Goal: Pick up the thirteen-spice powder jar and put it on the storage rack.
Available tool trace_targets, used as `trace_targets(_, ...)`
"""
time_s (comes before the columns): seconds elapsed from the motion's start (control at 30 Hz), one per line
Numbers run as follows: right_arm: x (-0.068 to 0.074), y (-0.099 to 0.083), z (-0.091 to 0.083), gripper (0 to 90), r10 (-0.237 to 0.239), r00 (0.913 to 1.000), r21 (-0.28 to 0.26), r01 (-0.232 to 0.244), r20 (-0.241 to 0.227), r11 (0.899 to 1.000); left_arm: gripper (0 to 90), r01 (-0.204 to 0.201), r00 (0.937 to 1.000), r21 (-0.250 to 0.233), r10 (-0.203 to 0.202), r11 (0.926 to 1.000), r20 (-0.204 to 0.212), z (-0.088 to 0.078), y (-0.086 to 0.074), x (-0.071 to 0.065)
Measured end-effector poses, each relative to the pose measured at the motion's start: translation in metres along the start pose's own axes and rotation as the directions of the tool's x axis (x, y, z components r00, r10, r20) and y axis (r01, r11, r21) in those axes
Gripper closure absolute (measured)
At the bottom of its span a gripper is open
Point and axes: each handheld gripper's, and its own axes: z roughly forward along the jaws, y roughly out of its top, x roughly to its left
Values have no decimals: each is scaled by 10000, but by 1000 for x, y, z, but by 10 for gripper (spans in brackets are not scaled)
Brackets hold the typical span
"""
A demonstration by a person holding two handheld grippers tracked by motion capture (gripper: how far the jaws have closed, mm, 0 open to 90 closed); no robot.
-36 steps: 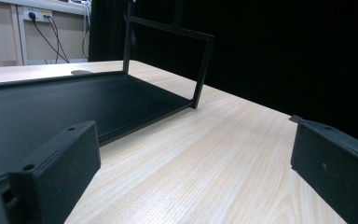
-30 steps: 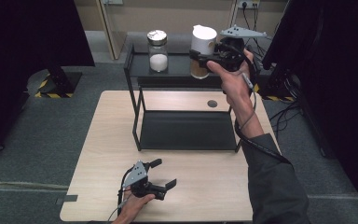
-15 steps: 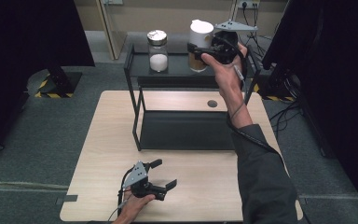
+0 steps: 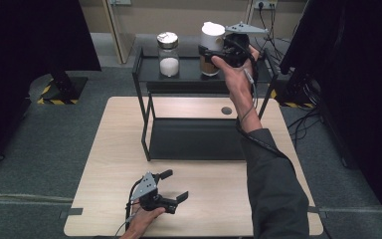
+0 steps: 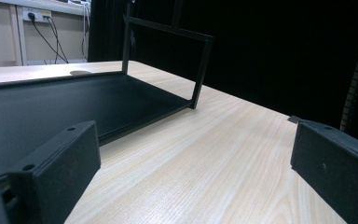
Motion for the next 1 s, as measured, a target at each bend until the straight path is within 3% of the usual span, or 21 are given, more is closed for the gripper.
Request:
trace_targets(0.67,0,-8,4,305,-32,10000,-138,32,30,9999,9,-9,10000,3,9,10000,26,0,0,-1)
trace_targets(0.8,-2,-7,-1,150,296,9996,-216,-296,-33,9993,9,-5,10000,2,5,10000,30,0,0,0)
trace_targets(1.0,1,-8,-11,52,436,9989,-437,-429,142,9981,9,-10,10000,25,10,10000,25,1,0,-1)
